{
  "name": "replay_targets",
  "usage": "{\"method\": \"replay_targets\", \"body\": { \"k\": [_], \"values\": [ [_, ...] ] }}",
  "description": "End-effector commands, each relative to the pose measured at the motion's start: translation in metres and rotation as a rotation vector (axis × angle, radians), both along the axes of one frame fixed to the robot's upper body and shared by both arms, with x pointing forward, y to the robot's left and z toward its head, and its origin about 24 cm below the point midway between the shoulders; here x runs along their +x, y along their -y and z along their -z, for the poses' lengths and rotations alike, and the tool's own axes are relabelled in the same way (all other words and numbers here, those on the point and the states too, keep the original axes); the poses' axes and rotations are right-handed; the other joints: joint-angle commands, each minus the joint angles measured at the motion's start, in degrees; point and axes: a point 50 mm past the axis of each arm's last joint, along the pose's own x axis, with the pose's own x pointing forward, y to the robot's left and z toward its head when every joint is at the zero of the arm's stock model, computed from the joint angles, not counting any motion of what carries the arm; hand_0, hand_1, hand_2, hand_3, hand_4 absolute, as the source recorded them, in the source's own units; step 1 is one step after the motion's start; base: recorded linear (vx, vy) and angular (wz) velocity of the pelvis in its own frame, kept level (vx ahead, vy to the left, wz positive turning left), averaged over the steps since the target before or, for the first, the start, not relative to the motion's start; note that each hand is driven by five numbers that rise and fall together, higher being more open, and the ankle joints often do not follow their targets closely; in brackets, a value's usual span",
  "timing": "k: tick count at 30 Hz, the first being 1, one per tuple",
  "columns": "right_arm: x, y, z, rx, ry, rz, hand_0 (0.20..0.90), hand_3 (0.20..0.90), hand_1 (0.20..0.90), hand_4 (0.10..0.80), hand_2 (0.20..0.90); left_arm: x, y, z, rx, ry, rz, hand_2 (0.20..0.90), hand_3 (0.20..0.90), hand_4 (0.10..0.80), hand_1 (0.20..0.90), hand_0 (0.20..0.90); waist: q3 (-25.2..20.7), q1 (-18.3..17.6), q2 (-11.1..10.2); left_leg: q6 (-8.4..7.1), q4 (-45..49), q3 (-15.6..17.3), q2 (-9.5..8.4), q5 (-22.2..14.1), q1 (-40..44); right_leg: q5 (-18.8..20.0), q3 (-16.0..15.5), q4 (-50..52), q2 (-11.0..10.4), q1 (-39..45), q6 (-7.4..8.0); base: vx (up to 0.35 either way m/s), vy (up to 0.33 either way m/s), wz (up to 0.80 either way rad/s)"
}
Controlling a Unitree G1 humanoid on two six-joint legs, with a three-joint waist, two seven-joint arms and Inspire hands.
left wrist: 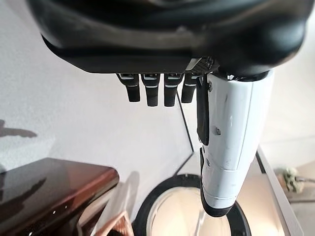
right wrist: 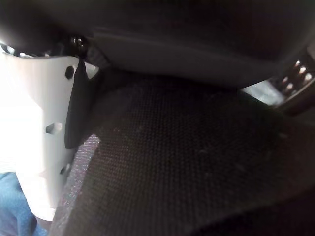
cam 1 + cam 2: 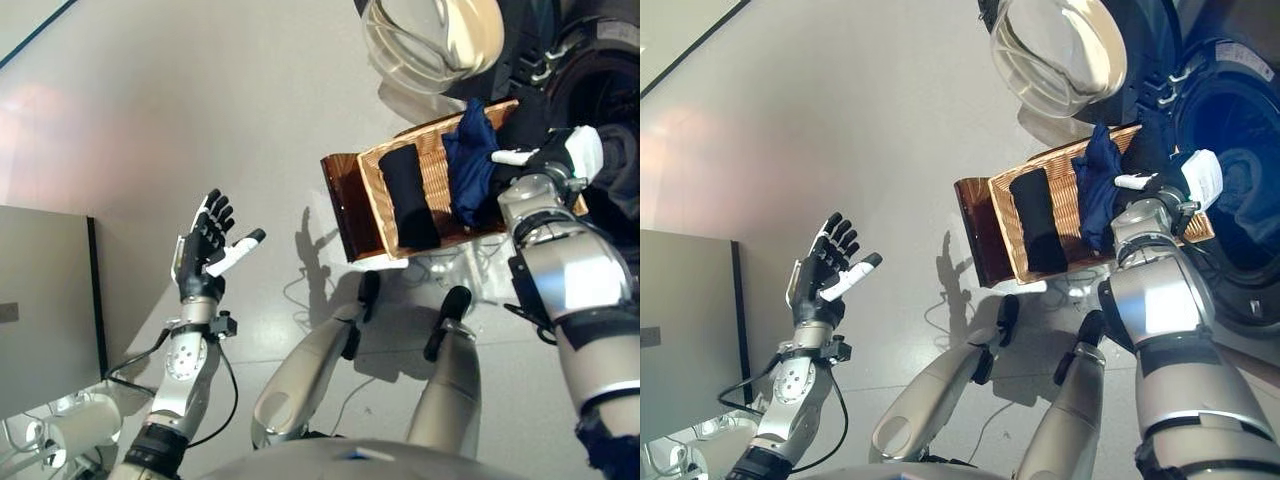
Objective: Pick up the clothes and place them into the washing machine
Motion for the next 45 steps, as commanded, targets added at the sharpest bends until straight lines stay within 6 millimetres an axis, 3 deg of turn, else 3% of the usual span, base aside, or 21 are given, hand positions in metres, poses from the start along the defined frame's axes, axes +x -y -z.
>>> {"method": "replay_targets", "body": {
  "k": [1, 8, 9, 10, 23, 37, 45],
  "values": [
    [0.005, 0.001, -0.029, -0.141, 0.119, -0.032, 0.200, 0.200, 0.200, 0.300, 0.200, -0.005, -0.023, -0.012, 0.022, 0.086, -0.065, 0.900, 0.900, 0.800, 0.900, 0.900, -3.99, 1.01, 1.54, -3.84, 2.55, -0.37, 0.68, -5.32, -4.51, -5.48, -0.92, -1.71, 1.82, 3.76, -1.97, 0.000, 0.000, 0.00],
    [0.004, 0.001, -0.024, -0.140, 0.108, -0.022, 0.200, 0.200, 0.200, 0.300, 0.200, -0.008, -0.027, -0.013, 0.031, 0.084, -0.081, 0.900, 0.900, 0.800, 0.900, 0.900, -1.39, 1.73, 1.59, -4.18, 4.69, -1.25, 0.87, -5.13, -7.37, -6.59, -1.88, 0.69, 1.65, 1.73, -2.41, -0.017, -0.033, 0.04],
    [0.004, 0.001, -0.024, -0.140, 0.108, -0.022, 0.483, 0.483, 0.483, 0.502, 0.483, -0.008, -0.027, -0.013, 0.031, 0.084, -0.081, 0.900, 0.900, 0.800, 0.900, 0.900, -1.43, 1.72, 1.56, -4.18, 4.77, -1.24, 0.85, -5.16, -7.46, -6.64, -1.87, 0.78, 1.63, 1.64, -2.41, -0.017, -0.044, 0.21],
    [0.003, 0.003, -0.024, -0.140, 0.104, -0.015, 0.900, 0.900, 0.900, 0.800, 0.900, -0.007, -0.028, -0.012, 0.033, 0.081, -0.084, 0.900, 0.900, 0.800, 0.900, 0.900, -0.96, 1.79, 1.47, -4.24, 5.42, -1.31, 0.82, -5.23, -8.12, -6.84, -2.04, 1.51, 1.59, 1.00, -2.49, -0.002, -0.035, 0.18],
    [0.001, 0.009, -0.029, -0.152, 0.041, 0.020, 0.900, 0.900, 0.900, 0.800, 0.900, 0.000, -0.028, -0.032, 0.051, 0.166, -0.109, 0.900, 0.900, 0.800, 0.900, 0.900, 0.05, 3.83, 0.65, -4.25, 7.33, -2.21, -0.03, -5.67, -12.24, -8.44, -3.18, 5.25, 0.39, -2.76, -2.72, 0.028, 0.000, 0.12],
    [0.013, -0.011, -0.041, -0.167, 0.015, -0.066, 0.900, 0.900, 0.900, 0.800, 0.900, 0.010, -0.026, -0.046, 0.047, 0.236, -0.139, 0.900, 0.900, 0.800, 0.900, 0.900, 0.88, 7.34, 0.52, -4.41, 8.41, -4.42, -1.69, -5.13, -16.45, -10.17, -5.16, 9.32, -1.30, -6.70, -2.83, 0.014, -0.003, 0.15],
    [0.003, 0.008, -0.039, -0.320, -0.191, -0.025, 0.900, 0.900, 0.900, 0.800, 0.900, 0.011, -0.018, -0.054, 0.037, 0.261, -0.107, 0.900, 0.900, 0.800, 0.900, 0.900, 1.60, 9.51, 1.73, -4.48, 9.30, -5.25, -2.52, -4.54, -19.41, -11.06, -5.89, 11.84, -2.23, -9.57, -3.14, -0.021, -0.004, 0.06]
  ]
}}
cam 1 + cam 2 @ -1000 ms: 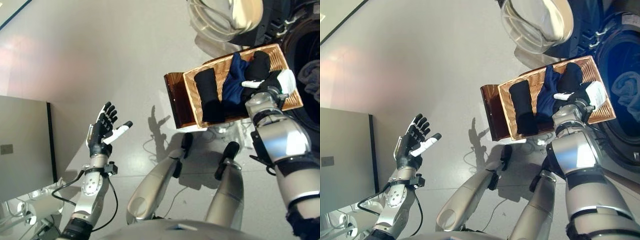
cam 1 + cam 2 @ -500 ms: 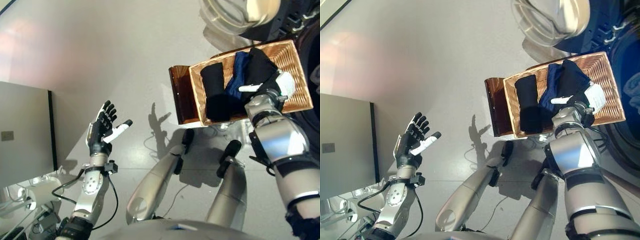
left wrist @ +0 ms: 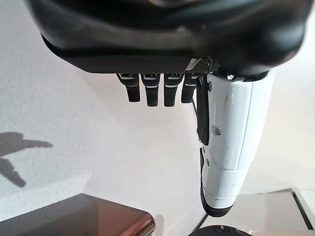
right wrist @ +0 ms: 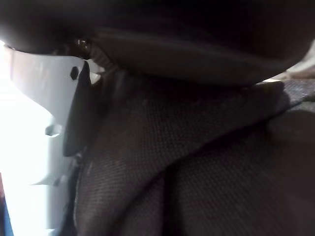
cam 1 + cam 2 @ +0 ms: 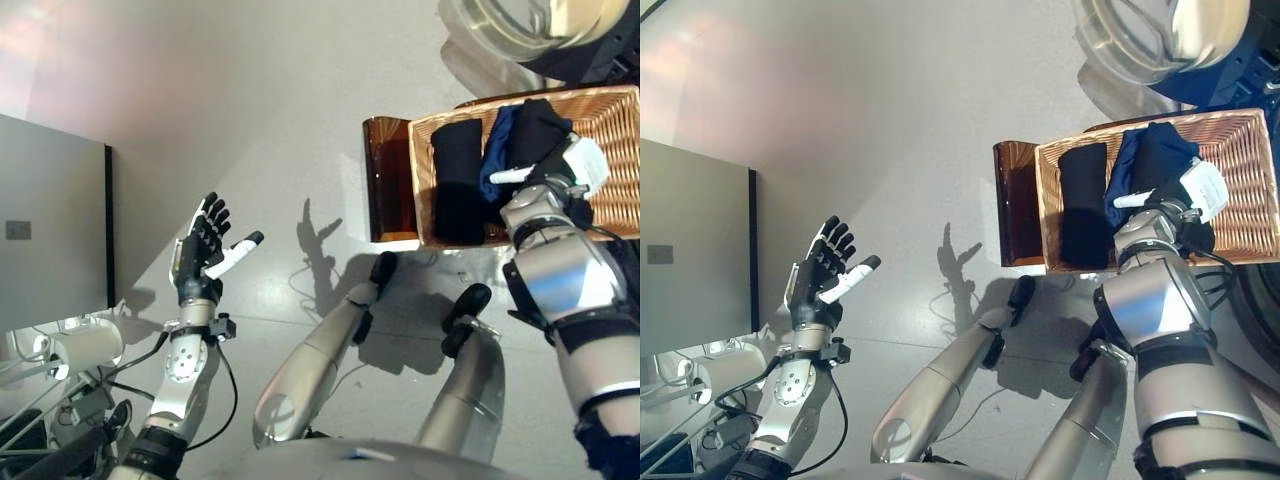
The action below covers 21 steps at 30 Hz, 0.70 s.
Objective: Pick up the clothes and place them into the washing machine
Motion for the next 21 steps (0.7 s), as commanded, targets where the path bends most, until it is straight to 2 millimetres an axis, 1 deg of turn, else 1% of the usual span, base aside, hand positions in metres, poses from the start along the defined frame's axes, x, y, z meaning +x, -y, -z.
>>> {"method": "replay_targets", "body": {
  "k": [1, 3, 4, 5, 7, 13, 15, 19, 21],
  "values": [
    [0.012, 0.000, -0.045, -0.160, 0.000, -0.066, 0.900, 0.900, 0.900, 0.800, 0.900, 0.013, -0.017, -0.050, 0.018, 0.250, -0.072, 0.900, 0.900, 0.800, 0.900, 0.900, 3.07, 4.01, 2.01, -3.52, 1.94, 1.15, -0.34, -4.82, -5.38, -6.40, -0.75, 1.42, 1.03, 1.64, -1.60, -0.028, 0.011, 0.10],
    [0.012, 0.000, -0.045, -0.172, -0.013, -0.079, 0.900, 0.900, 0.900, 0.800, 0.900, 0.012, -0.018, -0.050, 0.019, 0.249, -0.079, 0.900, 0.900, 0.800, 0.900, 0.900, 3.13, 3.91, 2.03, -3.49, 2.06, 1.16, -0.43, -4.73, -5.75, -6.42, -0.30, 1.88, 1.16, 0.88, -1.67, -0.016, 0.035, 0.08],
    [0.013, -0.001, -0.046, -0.170, -0.007, -0.085, 0.790, 0.790, 0.790, 0.722, 0.790, 0.012, -0.018, -0.050, 0.024, 0.248, -0.081, 0.900, 0.900, 0.800, 0.900, 0.900, 3.16, 3.79, 2.01, -3.52, 2.05, 1.30, -0.32, -4.69, -5.75, -6.43, -0.21, 1.95, 1.20, 0.69, -1.75, -0.006, 0.040, 0.05],
    [0.014, -0.003, -0.047, -0.174, -0.004, -0.092, 0.208, 0.208, 0.208, 0.306, 0.208, 0.012, -0.018, -0.049, 0.017, 0.243, -0.080, 0.900, 0.900, 0.800, 0.900, 0.900, 3.04, 3.62, 1.88, -3.45, 1.90, 1.39, -0.23, -4.71, -5.62, -6.37, -0.02, 1.82, 1.25, 0.67, -1.76, -0.002, 0.033, 0.02],
    [0.017, -0.008, -0.046, -0.175, -0.007, -0.112, 0.200, 0.200, 0.200, 0.300, 0.200, 0.011, -0.018, -0.048, 0.015, 0.240, -0.080, 0.900, 0.900, 0.800, 0.900, 0.900, 2.86, 3.33, 1.71, -3.37, 1.90, 1.50, -0.13, -4.83, -5.59, -6.25, 0.20, 1.86, 1.41, 0.48, -1.80, -0.004, 0.009, -0.02],
    [0.028, -0.027, -0.059, -0.181, 0.057, -0.168, 0.200, 0.200, 0.200, 0.300, 0.200, 0.007, -0.025, -0.043, 0.026, 0.216, -0.094, 0.900, 0.900, 0.800, 0.900, 0.900, 3.20, 2.01, 0.73, -3.15, 1.46, 2.38, 0.57, -5.15, -4.89, -5.67, 0.95, 0.68, 2.27, 1.01, -1.82, -0.013, 0.008, -0.06],
    [0.029, -0.030, -0.061, -0.173, 0.079, -0.175, 0.200, 0.200, 0.200, 0.300, 0.200, 0.005, -0.028, -0.042, 0.031, 0.209, -0.096, 0.900, 0.900, 0.800, 0.900, 0.900, 3.48, 1.31, 0.40, -3.24, 1.34, 2.66, 0.87, -5.15, -4.50, -5.38, 1.15, 0.14, 2.65, 1.53, -1.86, -0.019, -0.014, -0.06],
    [0.028, -0.028, -0.060, -0.161, 0.096, -0.170, 0.200, 0.200, 0.200, 0.300, 0.200, 0.004, -0.031, -0.037, 0.034, 0.183, -0.096, 0.900, 0.900, 0.800, 0.900, 0.900, 3.46, 0.34, -0.24, -3.49, 0.46, 2.87, 1.28, -4.92, -3.15, -4.87, 1.23, -1.46, 3.03, 3.15, -1.81, 0.000, 0.000, 0.00],
    [0.027, -0.026, -0.057, -0.156, 0.101, -0.161, 0.200, 0.200, 0.200, 0.300, 0.200, 0.003, -0.033, -0.030, 0.033, 0.154, -0.095, 0.900, 0.900, 0.800, 0.900, 0.900, 3.31, -0.23, -0.43, -3.59, -0.22, 3.26, 1.49, -4.82, -2.07, -4.52, 1.26, -2.42, 3.26, 4.26, -1.76, -0.002, -0.001, -0.05]
  ]
}}
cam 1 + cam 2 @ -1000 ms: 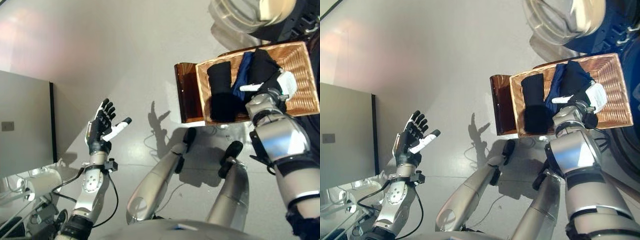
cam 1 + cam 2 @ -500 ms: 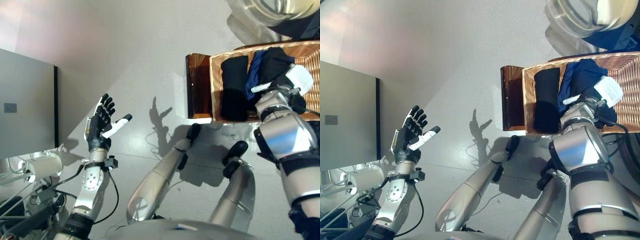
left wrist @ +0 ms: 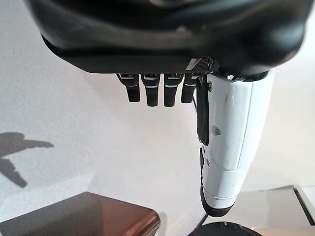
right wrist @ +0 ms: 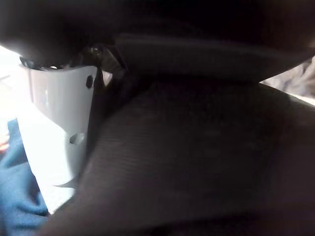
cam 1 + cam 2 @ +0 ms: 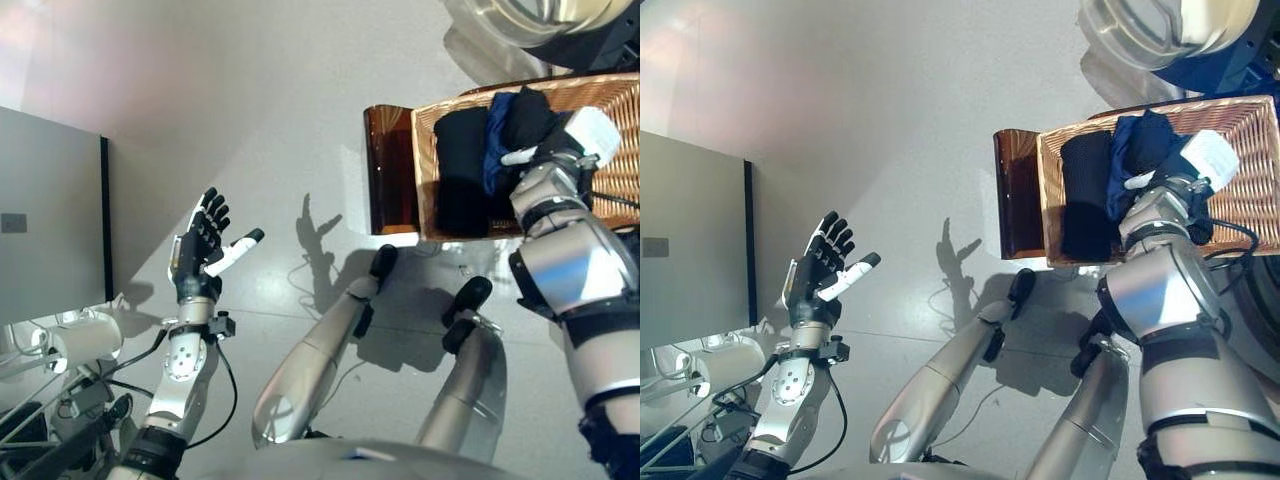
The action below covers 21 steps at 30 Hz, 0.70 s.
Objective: Pick up the clothes and place them into the washing machine
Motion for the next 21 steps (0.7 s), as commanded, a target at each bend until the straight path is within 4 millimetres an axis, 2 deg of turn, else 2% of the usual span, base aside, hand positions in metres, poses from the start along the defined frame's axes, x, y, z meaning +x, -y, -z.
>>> {"method": "replay_targets", "body": {
  "k": [1, 6, 11, 15, 16, 17, 21],
  "values": [
    [0.008, -0.003, -0.034, -0.061, 0.128, -0.043, 0.200, 0.200, 0.200, 0.300, 0.200, 0.002, -0.032, -0.028, 0.021, 0.147, -0.096, 0.900, 0.900, 0.800, 0.900, 0.900, 2.63, 1.06, 0.47, -3.54, -2.56, 2.86, 1.07, -4.65, 0.42, -4.35, 0.03, -3.59, 2.23, 6.55, -1.56, -0.004, -0.003, -0.15],
    [0.006, 0.000, -0.036, -0.068, 0.144, -0.028, 0.200, 0.200, 0.200, 0.300, 0.200, -0.001, -0.032, -0.021, 0.020, 0.115, -0.083, 0.900, 0.900, 0.800, 0.900, 0.900, 1.42, 0.32, 0.39, -3.40, -4.19, 3.59, 1.54, -4.41, 3.29, -3.31, 0.54, -6.03, 2.69, 9.40, -1.25, 0.007, 0.012, -0.24],
    [0.004, 0.005, -0.029, 0.006, 0.211, -0.024, 0.200, 0.200, 0.200, 0.300, 0.200, -0.005, -0.036, -0.010, 0.028, 0.062, -0.079, 0.900, 0.900, 0.800, 0.900, 0.900, 0.06, -1.36, -0.31, -3.32, -6.31, 4.27, 2.07, -4.39, 8.21, -2.28, 0.94, -9.77, 3.42, 14.61, -0.81, 0.035, 0.009, -0.19],
    [-0.002, 0.012, -0.007, 0.274, 0.394, -0.010, 0.200, 0.200, 0.200, 0.300, 0.200, -0.009, -0.039, 0.005, 0.005, 0.003, -0.107, 0.900, 0.900, 0.800, 0.900, 0.900, -1.37, -3.19, -0.27, -3.43, -8.58, 4.73, 2.29, -4.35, 13.58, -1.34, 1.08, -14.17, 3.77, 20.89, -0.06, 0.080, -0.001, -0.20],
    [-0.003, 0.012, -0.005, 0.277, 0.393, -0.007, 0.200, 0.200, 0.200, 0.300, 0.200, -0.009, -0.039, 0.006, 0.007, 0.002, -0.105, 0.900, 0.900, 0.800, 0.900, 0.900, -1.33, -3.10, -0.29, -3.43, -8.70, 4.69, 2.30, -4.33, 13.87, -1.30, 1.02, -14.35, 3.79, 21.22, -0.05, -0.033, 0.052, -0.18],
    [-0.006, 0.016, 0.002, 0.369, 0.448, 0.012, 0.200, 0.200, 0.200, 0.300, 0.200, -0.010, -0.038, 0.010, 0.002, -0.015, -0.104, 0.900, 0.900, 0.800, 0.900, 0.900, -1.52, -3.46, 0.28, -3.17, -9.20, 5.20, 2.66, -2.69, 14.29, 0.43, 0.75, -15.35, 3.87, 21.67, -0.28, -0.047, 0.051, -0.17],
    [-0.017, 0.021, 0.031, 0.612, 0.588, 0.076, 0.200, 0.200, 0.200, 0.300, 0.200, -0.013, -0.038, 0.018, -0.001, -0.047, -0.108, 0.900, 0.900, 0.800, 0.900, 0.900, -2.37, -4.03, 1.18, -2.87, -9.97, 5.75, 2.51, -3.16, 17.10, 0.80, 0.93, -16.87, 3.85, 24.24, 0.01, 0.044, 0.032, -0.13]
  ]
}}
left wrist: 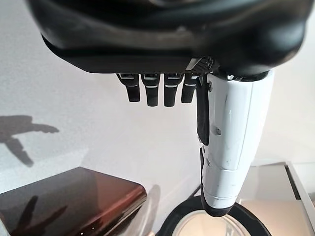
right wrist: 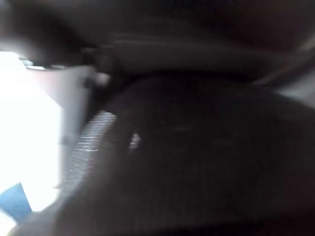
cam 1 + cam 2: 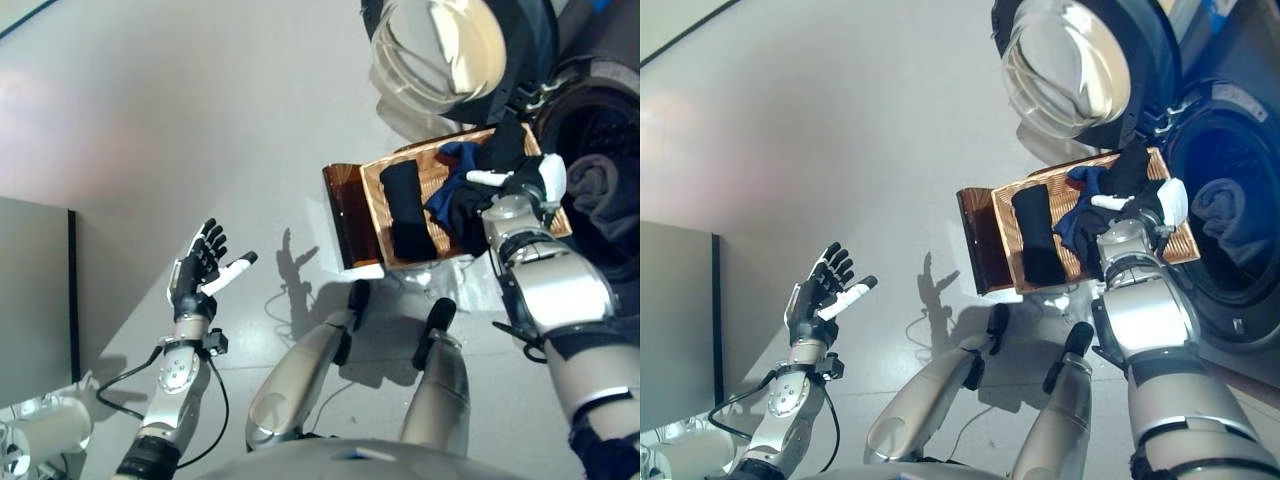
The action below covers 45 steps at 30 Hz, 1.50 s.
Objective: Pick up the clothes and place them into the washing machine
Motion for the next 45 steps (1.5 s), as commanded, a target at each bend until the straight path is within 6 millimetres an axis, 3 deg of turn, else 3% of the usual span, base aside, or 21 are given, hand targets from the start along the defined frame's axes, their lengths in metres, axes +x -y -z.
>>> {"method": "replay_targets", "body": {
  "k": [1, 4, 12, 17, 19, 22, 26, 27, 28, 29, 30, 31, 32, 33, 35, 36, 40, 43, 45],
  "values": [
    [0.000, 0.019, -0.034, 0.083, 0.328, 0.093, 0.200, 0.200, 0.200, 0.300, 0.200, 0.001, -0.020, -0.020, 0.013, 0.137, -0.086, 0.900, 0.900, 0.800, 0.900, 0.900, -2.52, 0.05, 3.27, -4.11, 0.13, 0.25, 0.82, -2.84, -3.11, -4.33, -1.43, -3.34, 1.47, 5.05, -2.44, 0.039, 0.019, -0.12],
    [-0.011, 0.013, -0.002, 0.370, 0.488, 0.173, 0.200, 0.200, 0.200, 0.300, 0.200, 0.000, -0.018, -0.016, 0.017, 0.124, -0.085, 0.900, 0.900, 0.800, 0.900, 0.900, -3.42, -0.33, 4.46, -3.93, -0.28, 0.62, 0.63, -3.09, -2.78, -4.48, -0.83, -3.43, 1.29, 4.76, -2.36, 0.022, 0.029, -0.18],
    [-0.014, -0.027, 0.024, 0.747, 0.824, 0.215, 0.200, 0.200, 0.200, 0.300, 0.200, -0.002, -0.009, -0.012, -0.033, 0.135, -0.102, 0.900, 0.900, 0.800, 0.900, 0.900, -3.68, -0.84, 6.70, -3.60, 0.52, 1.41, 0.45, -3.36, -4.55, -5.30, 0.58, -1.86, 1.23, 2.24, -2.65, -0.009, 0.025, -0.10],
    [-0.017, -0.039, 0.024, 0.871, 0.997, 0.258, 0.200, 0.200, 0.200, 0.300, 0.200, -0.003, -0.005, -0.011, -0.067, 0.144, -0.106, 0.900, 0.900, 0.800, 0.900, 0.900, -3.23, -1.01, 7.91, -3.53, 0.90, 1.59, 0.20, -3.57, -5.16, -5.81, 1.21, -0.73, 0.92, 1.07, -2.74, 0.002, 0.003, 0.01],
    [-0.016, -0.038, 0.017, 0.870, 1.034, 0.264, 0.200, 0.200, 0.200, 0.300, 0.200, -0.003, -0.004, -0.011, -0.071, 0.150, -0.104, 0.900, 0.900, 0.800, 0.900, 0.900, -3.57, -0.89, 8.00, -3.75, 0.84, 1.29, 0.02, -4.83, -4.78, -7.15, 1.83, -0.63, 0.88, 1.39, -2.47, 0.055, 0.005, -0.01],
    [-0.014, -0.033, 0.005, 0.847, 1.081, 0.272, 0.200, 0.200, 0.200, 0.300, 0.200, -0.003, -0.003, -0.012, -0.074, 0.156, -0.103, 0.900, 0.900, 0.800, 0.900, 0.900, -3.28, -0.81, 8.71, -3.62, 1.03, 1.85, 0.22, -3.53, -5.58, -6.05, 1.44, -0.10, 0.75, 0.53, -2.76, -0.022, 0.012, 0.00],
    [-0.014, -0.007, -0.034, 0.738, 1.175, 0.283, 0.200, 0.200, 0.200, 0.300, 0.200, -0.004, -0.009, -0.011, -0.052, 0.154, -0.117, 0.900, 0.900, 0.800, 0.900, 0.900, -3.72, -0.79, 9.02, -3.83, 1.02, 1.78, 0.18, -3.65, -5.47, -6.46, 1.90, 0.19, 0.83, 0.49, -2.80, 0.033, -0.002, 0.04],
    [-0.017, 0.011, -0.062, 0.669, 1.244, 0.277, 0.200, 0.200, 0.200, 0.300, 0.200, -0.003, -0.012, -0.014, -0.044, 0.166, -0.117, 0.900, 0.900, 0.800, 0.900, 0.900, -3.95, -0.60, 9.28, -3.86, 0.91, 1.91, 0.06, -3.63, -5.51, -6.32, 2.06, 0.16, 0.78, 0.30, -2.68, 0.000, 0.000, 0.00],
    [-0.026, 0.039, -0.119, 0.509, 1.354, 0.257, 0.200, 0.200, 0.200, 0.300, 0.200, -0.004, -0.019, -0.018, -0.019, 0.183, -0.116, 0.900, 0.900, 0.800, 0.900, 0.900, -4.38, -0.33, 9.36, -3.96, 0.87, 1.90, -0.11, -3.60, -5.62, -6.19, 2.29, 0.03, 0.53, -0.02, -2.55, 0.000, 0.000, 0.00],
    [-0.025, 0.039, -0.124, 0.500, 1.356, 0.259, 0.200, 0.200, 0.200, 0.300, 0.200, -0.003, -0.017, -0.019, -0.026, 0.187, -0.114, 0.900, 0.900, 0.800, 0.900, 0.900, -4.26, -0.16, 9.64, -3.94, 0.77, 1.95, -0.05, -3.43, -5.77, -5.96, 2.35, -0.08, 0.59, -0.20, -2.54, -0.016, 0.025, -0.04],
    [-0.036, 0.053, -0.171, 0.399, 1.456, 0.238, 0.200, 0.200, 0.200, 0.300, 0.200, -0.003, -0.020, -0.021, -0.016, 0.198, -0.112, 0.900, 0.900, 0.800, 0.900, 0.900, -4.54, 0.20, 9.85, -4.02, 0.49, 2.13, -0.10, -3.30, -5.95, -5.69, 2.50, -0.37, 0.43, -0.75, -2.40, -0.019, 0.037, 0.00],
    [-0.043, 0.057, -0.198, 0.353, 1.512, 0.233, 0.200, 0.200, 0.200, 0.300, 0.200, -0.003, -0.020, -0.023, -0.013, 0.205, -0.103, 0.900, 0.900, 0.800, 0.900, 0.900, -4.74, 0.54, 10.16, -4.09, 0.34, 2.27, -0.14, -3.17, -6.10, -5.55, 2.69, -0.54, 0.34, -1.07, -2.34, -0.007, 0.061, 0.10],
    [-0.059, 0.061, -0.246, 0.255, 1.598, 0.216, 0.310, 0.310, 0.310, 0.378, 0.310, -0.006, -0.023, -0.021, -0.005, 0.188, -0.099, 0.900, 0.900, 0.800, 0.900, 0.900, -5.52, 1.10, 10.02, -4.12, -0.29, 2.35, -0.06, -2.92, -6.03, -5.40, 3.18, -0.63, 0.32, -1.65, -2.16, 0.000, 0.047, 0.08],
    [-0.059, 0.060, -0.250, 0.248, 1.601, 0.213, 0.900, 0.900, 0.900, 0.800, 0.900, -0.006, -0.021, -0.021, -0.014, 0.191, -0.099, 0.900, 0.900, 0.800, 0.900, 0.900, -5.42, 1.17, 10.33, -4.11, -0.41, 2.51, -0.02, -2.87, -6.16, -5.34, 3.37, -0.59, 0.37, -1.94, -2.14, 0.018, 0.048, -0.08],
    [-0.058, 0.056, -0.275, 0.160, 1.544, 0.167, 0.900, 0.900, 0.900, 0.800, 0.900, -0.008, -0.022, -0.016, -0.030, 0.163, -0.109, 0.900, 0.900, 0.800, 0.900, 0.900, -6.15, 0.89, 10.20, -4.24, -1.03, 3.19, 0.24, -2.50, -6.32, -5.07, 4.08, -0.48, 0.71, -2.83, -2.07, 0.038, 0.045, -0.24],
    [-0.053, 0.051, -0.272, 0.202, 1.553, 0.158, 0.900, 0.900, 0.900, 0.800, 0.900, -0.008, -0.020, -0.015, -0.048, 0.161, -0.116, 0.900, 0.900, 0.800, 0.900, 0.900, -6.22, 0.65, 10.50, -4.17, -1.22, 3.32, 0.23, -2.52, -6.27, -5.06, 4.30, -0.58, 0.85, -2.81, -2.09, 0.040, 0.037, -0.18],
    [-0.038, 0.047, -0.247, 0.256, 1.475, 0.149, 0.900, 0.900, 0.900, 0.800, 0.900, -0.009, -0.022, -0.012, -0.071, 0.153, -0.139, 0.900, 0.900, 0.800, 0.900, 0.900, -6.60, 0.16, 10.85, -4.02, -1.28, 3.77, 0.16, -2.75, -5.98, -4.92, 4.68, -0.55, 1.08, -2.73, -2.11, 0.019, 0.030, -0.08],
    [-0.019, 0.041, -0.203, 0.300, 1.314, 0.148, 0.900, 0.900, 0.900, 0.800, 0.900, -0.010, -0.023, -0.009, -0.099, 0.149, -0.166, 0.900, 0.900, 0.800, 0.900, 0.900, -6.48, -0.35, 11.38, -4.03, -1.18, 4.42, 0.26, -2.82, -5.89, -4.60, 4.93, -0.79, 1.15, -2.54, -2.19, -0.015, 0.022, -0.10],
    [-0.015, 0.039, -0.188, 0.309, 1.268, 0.160, 0.900, 0.900, 0.900, 0.800, 0.900, -0.010, -0.023, -0.008, -0.103, 0.143, -0.169, 0.900, 0.900, 0.800, 0.900, 0.900, -6.52, -0.49, 11.37, -4.05, -1.25, 4.40, 0.33, -2.78, -5.80, -4.57, 4.82, -1.00, 1.17, -2.39, -2.22, -0.020, 0.000, -0.09]
  ]
}}
